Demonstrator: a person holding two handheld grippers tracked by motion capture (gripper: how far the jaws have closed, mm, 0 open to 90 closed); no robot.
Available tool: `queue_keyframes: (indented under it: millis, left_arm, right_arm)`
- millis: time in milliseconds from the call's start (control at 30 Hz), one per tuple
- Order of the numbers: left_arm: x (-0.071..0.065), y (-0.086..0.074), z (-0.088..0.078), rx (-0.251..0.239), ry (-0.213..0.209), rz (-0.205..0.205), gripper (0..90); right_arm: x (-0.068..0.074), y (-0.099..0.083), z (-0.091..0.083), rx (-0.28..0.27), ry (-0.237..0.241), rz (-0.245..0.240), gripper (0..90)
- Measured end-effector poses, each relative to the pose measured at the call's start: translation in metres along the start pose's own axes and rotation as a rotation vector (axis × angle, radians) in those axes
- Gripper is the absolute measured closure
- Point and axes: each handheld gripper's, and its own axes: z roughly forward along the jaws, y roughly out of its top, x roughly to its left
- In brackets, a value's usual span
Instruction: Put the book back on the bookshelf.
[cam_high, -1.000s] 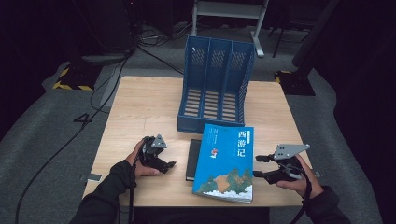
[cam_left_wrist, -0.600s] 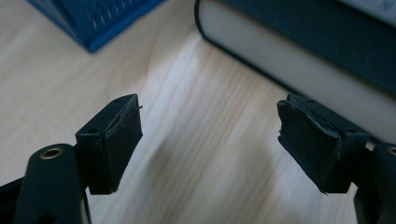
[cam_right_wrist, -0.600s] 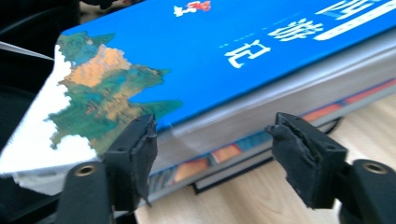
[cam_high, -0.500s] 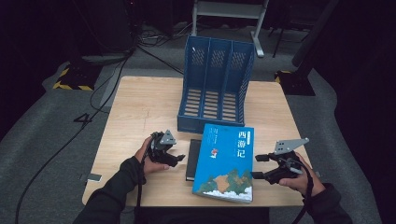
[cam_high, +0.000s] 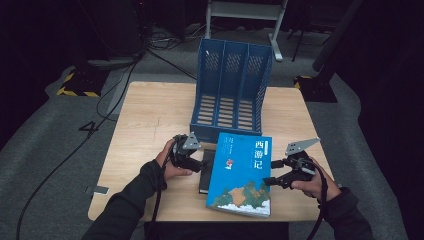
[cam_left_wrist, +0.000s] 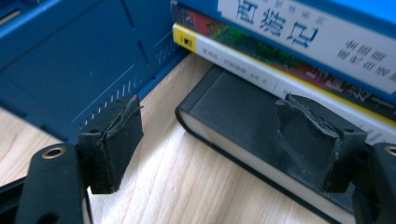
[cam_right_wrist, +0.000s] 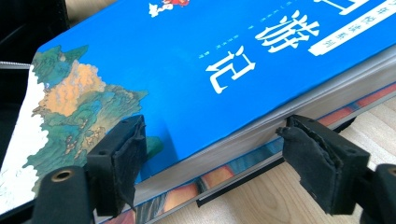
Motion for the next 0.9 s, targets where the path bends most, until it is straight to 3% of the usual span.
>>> queue_keyframes:
  millis: [133,233,333,600,800,900]
  left_arm:
    - [0.0,0.005,0.0,-0.025,0.003,0.004,22.2]
    - [0.0,0.006,0.001,-0.021,-0.002,0.002,22.3]
    - [0.001,0.007,0.0,-0.037,-0.016,-0.005,22.2]
    - [0.005,0.013,0.001,-0.063,-0.024,-0.016,22.7]
    - [0.008,0.014,0.001,-0.07,-0.036,-0.028,23.1]
    - [0.008,0.014,0.001,-0.071,-0.031,-0.018,23.1]
  right_arm:
    - [-0.001,0.001,0.0,0.005,-0.004,0.011,24.2]
    - [0.0,0.001,0.001,0.023,-0.034,0.041,21.4]
    - [-0.002,0.0,0.002,0.018,-0.012,0.049,22.6]
    - [0.003,0.003,0.002,-0.003,-0.032,-0.006,22.6]
    - [0.003,0.008,0.002,-0.05,-0.006,-0.055,26.1]
    - [-0.003,0.015,0.011,-0.078,0.026,-0.05,32.0]
